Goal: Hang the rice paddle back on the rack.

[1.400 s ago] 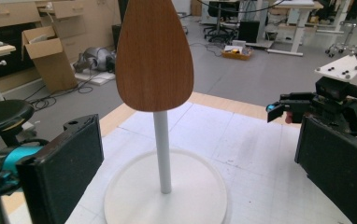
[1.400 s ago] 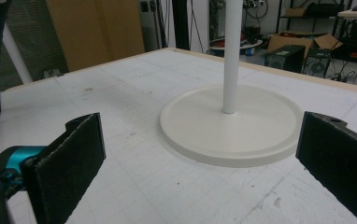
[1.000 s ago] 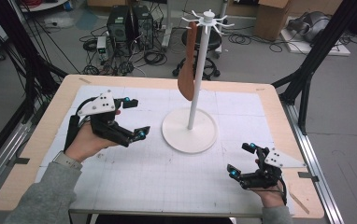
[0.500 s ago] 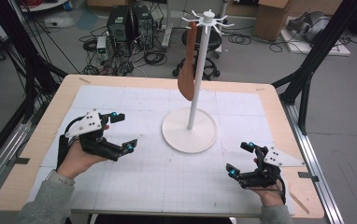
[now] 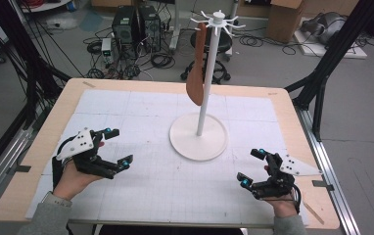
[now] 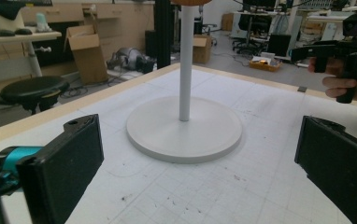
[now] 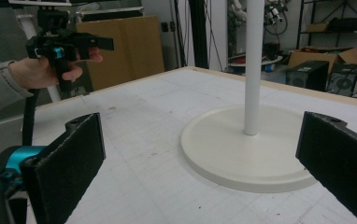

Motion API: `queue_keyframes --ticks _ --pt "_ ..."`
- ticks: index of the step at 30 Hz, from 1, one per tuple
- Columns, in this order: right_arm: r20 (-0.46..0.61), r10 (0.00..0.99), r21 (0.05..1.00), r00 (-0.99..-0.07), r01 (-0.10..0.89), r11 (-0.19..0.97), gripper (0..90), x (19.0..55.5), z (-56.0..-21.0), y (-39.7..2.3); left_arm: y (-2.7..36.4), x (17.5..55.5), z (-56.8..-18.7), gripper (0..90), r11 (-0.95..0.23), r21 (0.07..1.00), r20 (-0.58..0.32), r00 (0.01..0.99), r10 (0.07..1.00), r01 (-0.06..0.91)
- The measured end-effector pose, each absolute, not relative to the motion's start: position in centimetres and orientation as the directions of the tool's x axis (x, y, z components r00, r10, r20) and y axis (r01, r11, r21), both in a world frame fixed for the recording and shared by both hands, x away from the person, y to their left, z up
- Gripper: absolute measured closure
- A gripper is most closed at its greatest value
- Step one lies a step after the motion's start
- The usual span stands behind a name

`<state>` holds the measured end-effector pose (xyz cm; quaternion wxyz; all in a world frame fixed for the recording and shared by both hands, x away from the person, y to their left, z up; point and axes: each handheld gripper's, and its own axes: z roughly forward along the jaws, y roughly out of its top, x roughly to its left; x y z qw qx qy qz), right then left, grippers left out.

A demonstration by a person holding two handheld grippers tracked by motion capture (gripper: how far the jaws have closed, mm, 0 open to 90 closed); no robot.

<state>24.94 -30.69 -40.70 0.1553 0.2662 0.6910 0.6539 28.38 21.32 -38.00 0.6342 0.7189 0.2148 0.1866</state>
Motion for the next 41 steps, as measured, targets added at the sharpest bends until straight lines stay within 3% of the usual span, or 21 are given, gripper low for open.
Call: queue_keyframes --ticks 12,23,41 --pt "0.131 0.579 0.986 -0.804 0.167 0.009 0.0 25.0 -40.7 -30.9 22.7 27.0 -39.5 1.7 -0.096 0.992 -0.014 0.827 0.562 0.083" --pt "0.116 0.602 0.986 -0.790 0.167 0.029 0.0 25.1 -40.7 -31.5 25.3 26.4 -40.2 1.7 -0.039 0.994 -0.059 0.777 0.626 0.106" --pt "0.117 0.654 0.983 -0.748 0.179 0.029 0.0 25.1 -41.0 -33.3 27.8 25.7 -41.3 1.7 -0.028 0.994 -0.050 0.683 0.729 0.102"
